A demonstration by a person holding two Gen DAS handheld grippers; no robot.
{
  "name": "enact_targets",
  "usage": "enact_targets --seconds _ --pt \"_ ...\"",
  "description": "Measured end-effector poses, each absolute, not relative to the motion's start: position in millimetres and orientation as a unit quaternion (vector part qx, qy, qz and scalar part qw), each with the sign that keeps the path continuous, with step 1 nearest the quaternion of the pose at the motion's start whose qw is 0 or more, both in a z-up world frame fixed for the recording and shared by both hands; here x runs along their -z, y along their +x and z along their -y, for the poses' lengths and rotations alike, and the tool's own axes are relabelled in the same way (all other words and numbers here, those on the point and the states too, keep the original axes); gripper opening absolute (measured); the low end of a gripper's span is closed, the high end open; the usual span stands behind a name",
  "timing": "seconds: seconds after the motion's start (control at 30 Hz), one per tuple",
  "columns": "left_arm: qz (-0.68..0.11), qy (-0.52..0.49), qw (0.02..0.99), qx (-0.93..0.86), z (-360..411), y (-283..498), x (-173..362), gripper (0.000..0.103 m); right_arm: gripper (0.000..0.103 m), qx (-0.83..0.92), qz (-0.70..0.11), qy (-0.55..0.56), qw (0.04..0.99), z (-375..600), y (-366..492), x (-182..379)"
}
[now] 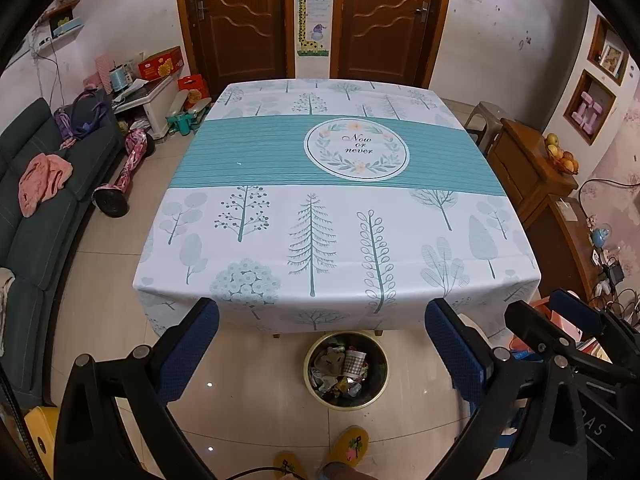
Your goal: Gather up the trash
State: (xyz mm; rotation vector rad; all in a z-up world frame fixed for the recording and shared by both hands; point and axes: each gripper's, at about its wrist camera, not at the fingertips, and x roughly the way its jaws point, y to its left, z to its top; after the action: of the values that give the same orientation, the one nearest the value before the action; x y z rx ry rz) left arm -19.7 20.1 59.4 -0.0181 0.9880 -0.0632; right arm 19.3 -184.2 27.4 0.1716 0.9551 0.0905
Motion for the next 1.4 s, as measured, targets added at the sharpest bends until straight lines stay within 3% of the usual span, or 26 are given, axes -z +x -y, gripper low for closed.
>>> enact_targets --seconds 1.4 --pt "-0.476 -0.002 0.879 0.020 -19 -11 -53 0.102 0.070 -0.048 -0.464 0.077 0.881 198 31 -17"
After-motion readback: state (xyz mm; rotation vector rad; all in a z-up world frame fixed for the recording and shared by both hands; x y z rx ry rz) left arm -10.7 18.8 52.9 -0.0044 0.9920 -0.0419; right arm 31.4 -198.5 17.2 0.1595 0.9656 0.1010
